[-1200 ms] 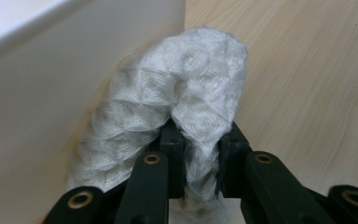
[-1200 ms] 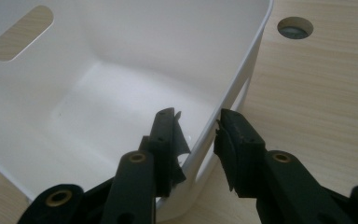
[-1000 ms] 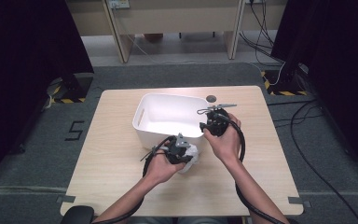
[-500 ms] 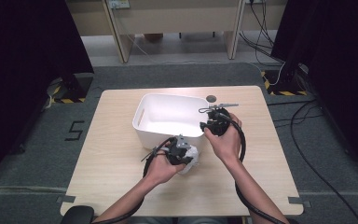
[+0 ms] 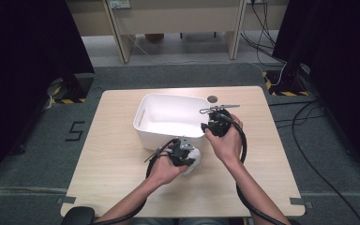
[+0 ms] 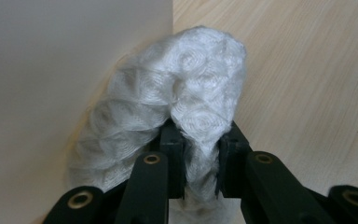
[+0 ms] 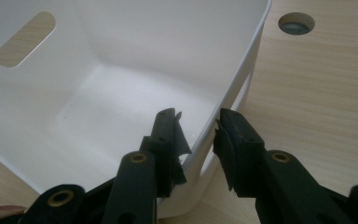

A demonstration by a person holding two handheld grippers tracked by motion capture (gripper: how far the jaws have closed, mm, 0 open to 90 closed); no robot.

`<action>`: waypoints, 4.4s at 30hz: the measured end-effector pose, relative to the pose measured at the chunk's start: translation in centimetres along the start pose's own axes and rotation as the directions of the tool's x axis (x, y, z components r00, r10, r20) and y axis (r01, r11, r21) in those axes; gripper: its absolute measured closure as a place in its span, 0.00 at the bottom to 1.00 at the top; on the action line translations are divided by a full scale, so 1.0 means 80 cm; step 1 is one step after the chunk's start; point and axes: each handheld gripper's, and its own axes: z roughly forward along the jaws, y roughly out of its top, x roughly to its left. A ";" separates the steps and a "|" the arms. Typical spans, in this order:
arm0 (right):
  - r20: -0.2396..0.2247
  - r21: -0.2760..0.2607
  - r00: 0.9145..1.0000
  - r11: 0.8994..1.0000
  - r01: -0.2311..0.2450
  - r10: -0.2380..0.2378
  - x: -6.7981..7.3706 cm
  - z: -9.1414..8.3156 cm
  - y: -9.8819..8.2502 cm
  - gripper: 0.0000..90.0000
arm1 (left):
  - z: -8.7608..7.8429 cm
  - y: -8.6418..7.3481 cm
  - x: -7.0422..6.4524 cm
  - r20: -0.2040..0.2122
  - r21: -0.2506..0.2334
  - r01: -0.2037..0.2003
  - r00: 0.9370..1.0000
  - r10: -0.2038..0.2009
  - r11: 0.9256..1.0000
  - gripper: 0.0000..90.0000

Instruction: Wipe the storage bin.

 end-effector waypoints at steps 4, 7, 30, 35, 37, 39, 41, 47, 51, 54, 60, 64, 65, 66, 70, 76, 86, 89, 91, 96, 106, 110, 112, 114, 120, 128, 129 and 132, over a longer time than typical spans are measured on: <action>0.000 0.000 1.000 1.000 -0.002 0.002 0.000 0.000 -0.001 0.76 | 0.001 0.003 -0.001 0.001 0.001 -0.006 1.000 0.006 1.000 0.85; 0.001 0.000 1.000 1.000 -0.003 0.003 0.001 0.000 -0.001 0.76 | 0.001 0.005 -0.002 0.003 -0.001 -0.006 1.000 0.006 1.000 0.85; 0.007 0.003 1.000 1.000 -0.006 0.006 0.001 0.001 0.000 0.76 | -0.028 0.036 -0.011 0.005 -0.073 -0.024 1.000 0.025 0.997 0.85; 0.005 0.003 1.000 1.000 -0.007 0.007 0.001 0.001 0.001 0.76 | -0.031 0.039 -0.012 0.001 -0.075 -0.032 0.999 0.032 0.997 0.85; 0.004 0.003 1.000 1.000 -0.007 0.007 0.001 0.002 0.001 0.76 | -0.031 0.041 -0.013 -0.001 -0.076 -0.041 0.999 0.041 0.996 0.84; 0.003 0.004 1.000 1.000 -0.013 0.013 0.001 0.002 0.002 0.76 | -0.031 0.042 -0.014 0.000 -0.078 -0.044 0.999 0.044 0.996 0.84; 0.004 0.006 1.000 1.000 -0.014 0.014 0.001 0.002 0.002 0.76 | -0.031 0.044 -0.015 0.000 -0.079 -0.048 0.999 0.048 0.996 0.84; 0.000 0.009 1.000 1.000 -0.015 0.015 0.000 0.002 0.002 0.76 | -0.026 0.050 -0.021 0.004 -0.079 -0.066 0.998 0.067 0.995 0.84; 0.001 0.008 1.000 1.000 -0.014 0.014 0.000 0.002 0.002 0.76 | -0.020 0.051 -0.022 0.008 -0.076 -0.067 0.998 0.068 0.995 0.84; 0.002 0.008 1.000 1.000 -0.012 0.012 0.000 0.002 0.003 0.76 | -0.016 0.051 -0.022 0.006 -0.072 -0.069 0.998 0.070 0.995 0.84; 0.001 0.007 1.000 1.000 -0.010 0.010 0.000 0.003 0.002 0.76 | -0.007 0.046 -0.023 0.001 -0.068 -0.071 0.997 0.071 0.995 0.84; 0.000 0.005 1.000 1.000 -0.007 0.007 0.000 0.003 0.002 0.76 | 0.001 0.043 -0.023 -0.001 -0.056 -0.071 0.998 0.071 0.996 0.84; 0.001 0.006 1.000 1.000 -0.007 0.007 0.000 0.003 0.002 0.76 | 0.003 0.042 -0.023 0.000 -0.052 -0.068 0.998 0.068 0.996 0.84; 0.001 0.005 1.000 1.000 -0.007 0.007 0.000 0.003 0.002 0.76 | 0.005 0.041 -0.023 -0.002 -0.049 -0.069 0.998 0.069 0.996 0.84; -0.001 0.005 1.000 1.000 -0.008 0.008 0.000 0.003 0.002 0.76 | 0.012 0.038 -0.023 -0.007 -0.036 -0.074 0.997 0.073 0.997 0.84; -0.001 0.004 1.000 1.000 -0.007 0.007 0.000 0.003 0.002 0.76 | 0.025 0.031 -0.023 -0.009 -0.016 -0.066 0.998 0.066 0.998 0.84; 0.000 0.005 1.000 1.000 -0.002 0.002 0.000 0.004 0.003 0.75 | 0.037 0.024 -0.022 0.000 -0.002 -0.062 0.998 0.062 0.998 0.84; -0.001 0.009 1.000 1.000 -0.004 0.004 0.000 0.004 0.003 0.74 | 0.036 0.024 -0.023 -0.001 -0.005 -0.064 0.998 0.064 0.998 0.85; -0.001 0.014 1.000 1.000 -0.009 0.009 0.000 0.005 0.003 0.74 | 0.034 0.024 -0.023 -0.003 -0.004 -0.068 0.998 0.068 0.998 0.85; -0.002 0.018 1.000 1.000 -0.016 0.016 -0.001 0.007 0.003 0.72 | 0.021 0.023 -0.030 -0.011 -0.003 -0.099 0.995 0.099 0.995 0.85; 0.004 0.011 0.998 0.998 -0.061 0.061 -0.005 0.008 0.008 0.67 | -0.017 0.000 -0.025 0.016 -0.020 -0.080 0.997 0.080 0.997 0.85; 0.006 0.017 0.998 0.998 -0.059 0.059 -0.006 0.013 0.008 0.67 | -0.044 -0.019 -0.018 0.024 -0.036 -0.045 0.999 0.046 0.998 0.85; 0.005 0.026 0.998 0.997 -0.068 0.068 -0.006 0.015 0.007 0.67 | -0.060 -0.033 -0.011 0.010 -0.041 -0.039 0.999 0.039 0.998 0.85; 0.005 0.024 0.998 0.997 -0.067 0.067 -0.008 0.016 0.007 0.66 | -0.078 -0.049 -0.002 0.003 -0.047 -0.016 1.000 0.017 0.999 0.85; -0.001 0.030 0.998 0.997 -0.067 0.067 -0.007 0.016 0.010 0.68 | -0.144 -0.095 0.035 -0.083 -0.093 0.070 0.994 -0.078 0.993 0.85; 0.002 0.042 0.998 0.997 -0.059 0.059 -0.007 0.018 0.018 0.73 | -0.211 -0.147 0.101 -0.243 -0.131 0.192 0.945 -0.219 0.973 0.85; 0.006 0.047 0.998 0.997 -0.057 0.057 -0.007 0.018 0.019 0.75 | -0.214 -0.151 0.109 -0.260 -0.132 0.204 0.937 -0.232 0.970 0.85; 0.008 0.056 0.998 0.996 -0.067 0.067 -0.009 0.021 0.020 0.76 | -0.220 -0.155 0.127 -0.298 -0.136 0.225 0.920 -0.256 0.965 0.85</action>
